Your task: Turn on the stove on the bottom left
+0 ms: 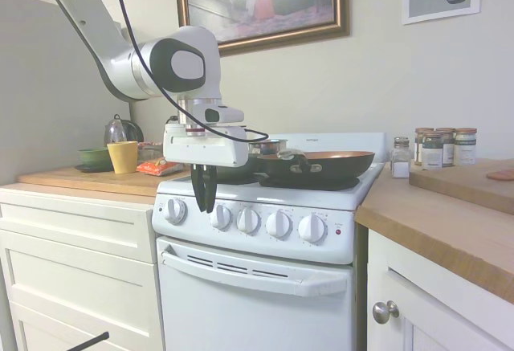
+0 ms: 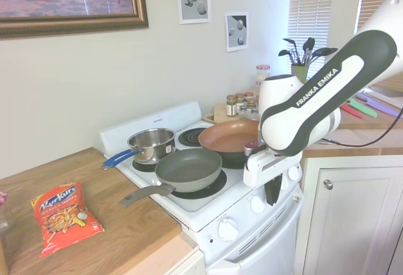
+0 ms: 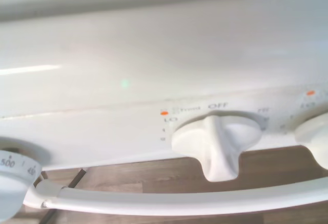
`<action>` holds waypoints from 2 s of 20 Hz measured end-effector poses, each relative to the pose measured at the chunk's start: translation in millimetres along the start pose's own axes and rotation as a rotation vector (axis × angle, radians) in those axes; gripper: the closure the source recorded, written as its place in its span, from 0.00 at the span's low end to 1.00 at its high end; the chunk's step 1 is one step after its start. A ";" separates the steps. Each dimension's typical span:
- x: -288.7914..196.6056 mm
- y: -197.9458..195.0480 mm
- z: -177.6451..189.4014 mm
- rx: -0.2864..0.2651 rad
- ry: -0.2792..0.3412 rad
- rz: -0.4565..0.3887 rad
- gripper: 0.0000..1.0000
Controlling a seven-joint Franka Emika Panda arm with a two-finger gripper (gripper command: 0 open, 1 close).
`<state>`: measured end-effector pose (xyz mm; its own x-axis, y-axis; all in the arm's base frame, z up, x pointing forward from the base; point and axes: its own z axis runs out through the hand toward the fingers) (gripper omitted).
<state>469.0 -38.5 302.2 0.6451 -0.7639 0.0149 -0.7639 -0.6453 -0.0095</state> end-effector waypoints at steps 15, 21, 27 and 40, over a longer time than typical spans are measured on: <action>18.7 -5.6 2.6 -0.003 0.009 0.020 1.00; 18.3 -14.4 6.0 -0.005 0.007 0.007 1.00; 17.4 -17.7 4.5 -0.002 0.010 0.003 1.00; 38.3 -24.7 8.3 -0.005 0.014 0.022 1.00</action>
<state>512.7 -51.9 294.7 0.6278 -0.7778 0.0283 -0.7781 -0.6282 -0.0048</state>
